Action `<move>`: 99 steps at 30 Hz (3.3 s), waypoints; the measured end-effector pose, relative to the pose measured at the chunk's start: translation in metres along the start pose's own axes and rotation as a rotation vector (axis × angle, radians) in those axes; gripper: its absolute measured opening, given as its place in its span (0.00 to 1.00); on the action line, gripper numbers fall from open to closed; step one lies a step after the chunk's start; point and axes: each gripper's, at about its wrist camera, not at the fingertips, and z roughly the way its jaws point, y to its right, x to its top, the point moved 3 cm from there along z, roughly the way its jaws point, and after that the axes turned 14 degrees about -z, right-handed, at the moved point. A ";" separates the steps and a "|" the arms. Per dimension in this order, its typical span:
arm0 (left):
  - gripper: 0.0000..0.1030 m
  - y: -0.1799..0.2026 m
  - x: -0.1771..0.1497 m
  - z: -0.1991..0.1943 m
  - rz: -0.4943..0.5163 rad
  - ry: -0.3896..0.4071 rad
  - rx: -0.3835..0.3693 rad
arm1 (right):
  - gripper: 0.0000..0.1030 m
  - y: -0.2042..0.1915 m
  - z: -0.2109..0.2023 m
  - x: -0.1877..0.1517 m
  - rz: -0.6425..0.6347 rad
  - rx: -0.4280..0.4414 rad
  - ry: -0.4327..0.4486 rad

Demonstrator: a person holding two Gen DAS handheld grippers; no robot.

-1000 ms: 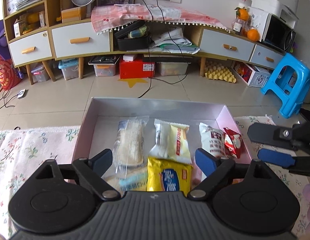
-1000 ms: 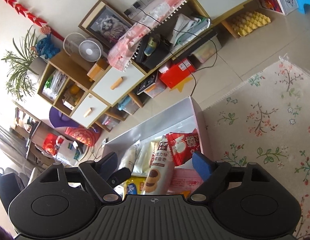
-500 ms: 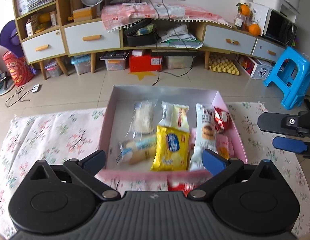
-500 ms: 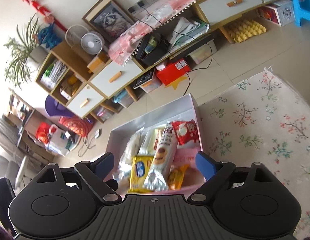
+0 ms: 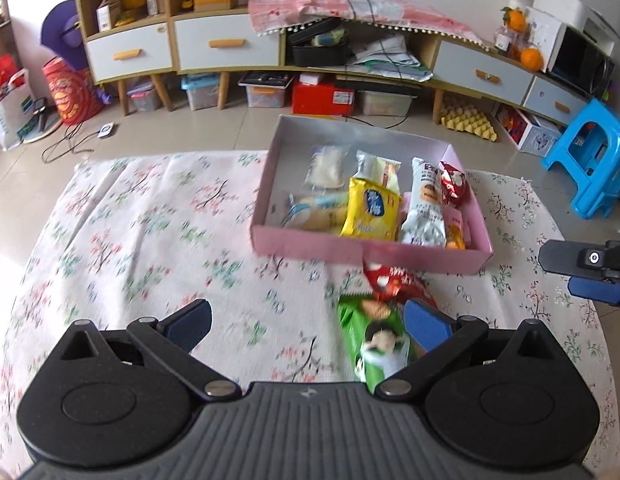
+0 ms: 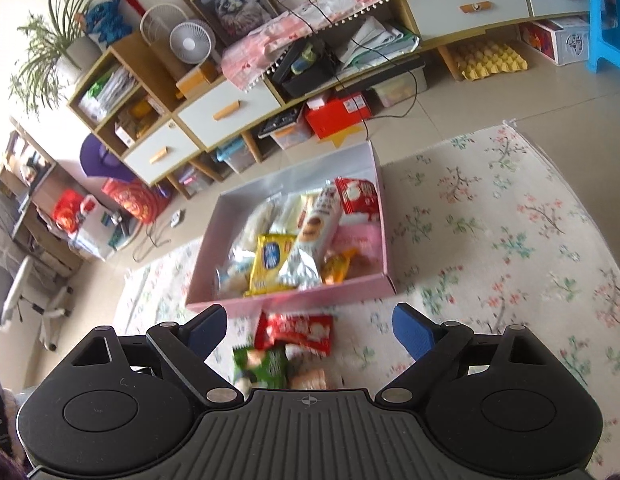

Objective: Organize snacks
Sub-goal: 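Move both tools back over the remaining snacks, then grasp the green snack pack with left gripper while right grasps small silver packet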

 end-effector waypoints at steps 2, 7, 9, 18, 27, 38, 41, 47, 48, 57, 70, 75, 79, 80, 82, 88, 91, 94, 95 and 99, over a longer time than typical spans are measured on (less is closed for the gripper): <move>1.00 -0.005 -0.006 -0.006 -0.022 -0.013 -0.007 | 0.89 -0.004 -0.004 -0.005 -0.011 -0.008 -0.010; 1.00 -0.014 -0.021 -0.013 -0.065 -0.019 -0.020 | 0.89 -0.012 -0.009 -0.020 -0.046 -0.026 -0.030; 1.00 -0.016 -0.027 -0.015 -0.066 -0.012 -0.019 | 0.89 -0.013 -0.008 -0.028 -0.050 -0.020 -0.029; 1.00 -0.025 -0.038 -0.011 -0.063 0.020 -0.004 | 0.90 -0.011 -0.005 -0.045 -0.026 -0.019 -0.069; 1.00 -0.030 -0.040 -0.002 -0.087 0.013 -0.008 | 0.90 -0.001 0.006 -0.054 -0.025 -0.083 -0.126; 0.87 0.001 -0.049 0.022 -0.103 -0.023 -0.095 | 0.90 0.010 0.027 -0.056 0.036 -0.112 -0.180; 0.79 0.014 -0.054 0.030 -0.091 -0.049 -0.108 | 0.90 0.009 0.032 -0.057 0.028 -0.114 -0.189; 0.57 0.025 -0.061 0.043 -0.083 -0.081 -0.093 | 0.90 0.011 0.040 -0.060 0.017 -0.124 -0.203; 0.52 0.024 -0.061 0.045 -0.089 -0.089 -0.093 | 0.90 0.011 0.041 -0.060 0.014 -0.128 -0.207; 0.45 0.009 -0.053 0.036 -0.129 -0.090 -0.105 | 0.90 0.004 0.052 -0.063 0.009 -0.128 -0.223; 0.43 -0.032 -0.040 0.030 -0.114 -0.084 -0.046 | 0.89 -0.033 0.081 -0.072 -0.038 -0.084 -0.236; 0.42 -0.053 -0.040 0.031 -0.118 -0.104 -0.037 | 0.87 -0.048 0.089 -0.079 -0.114 -0.107 -0.241; 0.42 -0.061 -0.039 0.029 -0.088 -0.107 -0.041 | 0.80 -0.061 0.092 -0.083 -0.209 -0.141 -0.235; 0.43 -0.063 -0.039 0.030 -0.090 -0.110 -0.044 | 0.76 -0.063 0.092 -0.084 -0.230 -0.151 -0.233; 0.45 -0.066 -0.039 0.030 -0.099 -0.115 -0.054 | 0.68 -0.067 0.092 -0.085 -0.263 -0.173 -0.228; 0.48 -0.070 -0.041 0.036 -0.114 -0.126 -0.088 | 0.46 -0.074 0.091 -0.089 -0.341 -0.198 -0.205; 0.45 -0.072 -0.039 0.038 -0.129 -0.120 -0.107 | 0.31 -0.074 0.093 -0.086 -0.363 -0.177 -0.199; 0.43 -0.073 -0.039 0.036 -0.153 -0.126 -0.109 | 0.23 -0.070 0.090 -0.083 -0.354 -0.151 -0.199; 0.43 -0.074 -0.039 0.033 -0.163 -0.128 -0.109 | 0.21 -0.069 0.089 -0.081 -0.339 -0.141 -0.200; 0.42 -0.077 -0.037 0.021 -0.188 -0.133 -0.156 | 0.13 -0.062 0.075 -0.075 -0.284 -0.090 -0.195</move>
